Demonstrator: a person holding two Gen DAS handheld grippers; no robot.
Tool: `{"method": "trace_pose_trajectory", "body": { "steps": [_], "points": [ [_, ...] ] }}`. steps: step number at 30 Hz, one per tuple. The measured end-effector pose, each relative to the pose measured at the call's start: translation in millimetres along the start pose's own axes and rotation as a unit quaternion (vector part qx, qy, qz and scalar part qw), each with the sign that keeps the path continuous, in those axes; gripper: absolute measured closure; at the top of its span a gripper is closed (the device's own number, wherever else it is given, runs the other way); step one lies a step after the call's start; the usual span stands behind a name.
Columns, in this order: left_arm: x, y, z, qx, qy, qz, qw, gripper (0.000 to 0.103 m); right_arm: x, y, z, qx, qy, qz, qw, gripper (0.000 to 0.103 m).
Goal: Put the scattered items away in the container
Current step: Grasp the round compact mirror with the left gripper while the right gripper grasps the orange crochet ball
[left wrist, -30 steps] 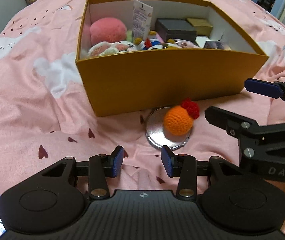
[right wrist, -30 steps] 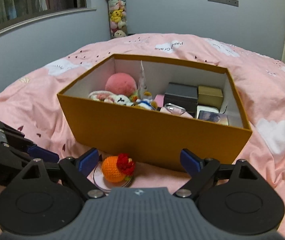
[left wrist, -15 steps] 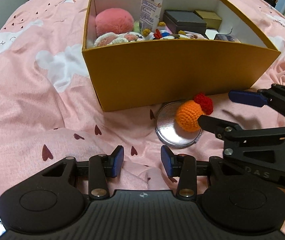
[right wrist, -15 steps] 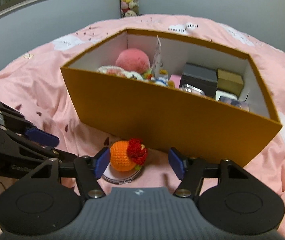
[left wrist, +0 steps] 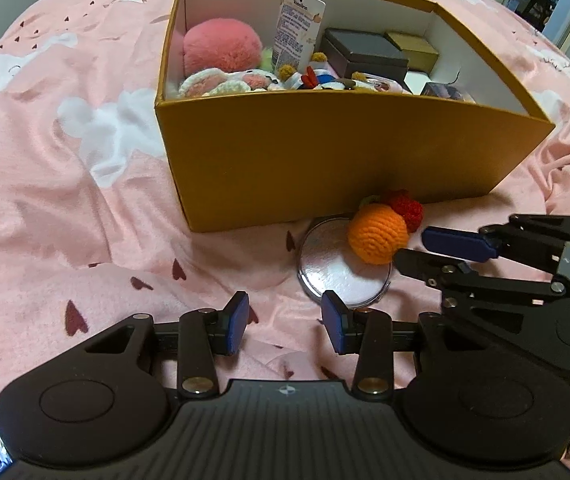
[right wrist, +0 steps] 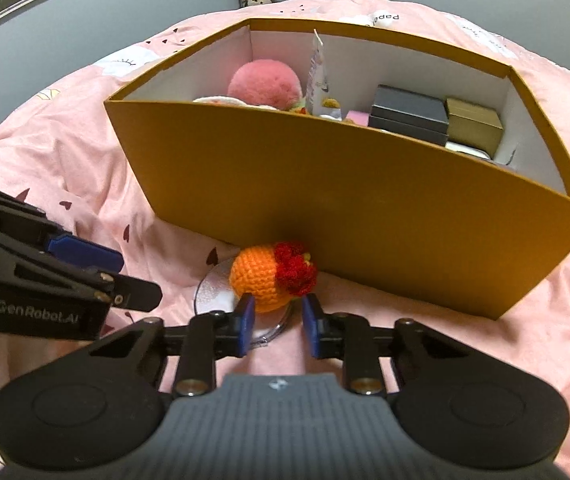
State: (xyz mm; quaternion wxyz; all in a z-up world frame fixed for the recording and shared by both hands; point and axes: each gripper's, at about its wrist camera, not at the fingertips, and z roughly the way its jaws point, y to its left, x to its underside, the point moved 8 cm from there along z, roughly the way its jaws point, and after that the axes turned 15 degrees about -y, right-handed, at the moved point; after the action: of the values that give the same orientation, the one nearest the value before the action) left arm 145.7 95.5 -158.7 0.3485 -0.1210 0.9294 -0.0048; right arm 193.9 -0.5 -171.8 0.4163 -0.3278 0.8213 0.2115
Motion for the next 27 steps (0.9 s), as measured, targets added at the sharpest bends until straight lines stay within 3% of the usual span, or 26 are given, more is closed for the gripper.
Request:
{"method": "trace_pose_trajectory", "body": {
  "steps": [6,11,16,23,27],
  "points": [
    [-2,1,2,0.006,-0.001,-0.012,0.9999,0.056,2,-23,-10,0.041,0.006,0.014,0.999,0.074],
    [-2,2,3,0.01,-0.001,-0.022,0.9997,0.056,-9,-23,-20,0.029,-0.023,0.034,0.999,0.053],
    [-3,4,6,0.01,0.004,-0.03,0.9995,0.058,-15,-12,-10,0.017,-0.031,0.011,0.999,0.051],
    [-6,4,16,0.005,0.017,-0.032,0.9993,0.065,-4,-16,18,0.008,0.003,0.039,0.999,0.045],
    [-6,3,25,0.019,0.025,-0.047,0.9984,0.071,-1,-18,24,0.002,0.008,0.053,0.999,0.053]
  ]
}}
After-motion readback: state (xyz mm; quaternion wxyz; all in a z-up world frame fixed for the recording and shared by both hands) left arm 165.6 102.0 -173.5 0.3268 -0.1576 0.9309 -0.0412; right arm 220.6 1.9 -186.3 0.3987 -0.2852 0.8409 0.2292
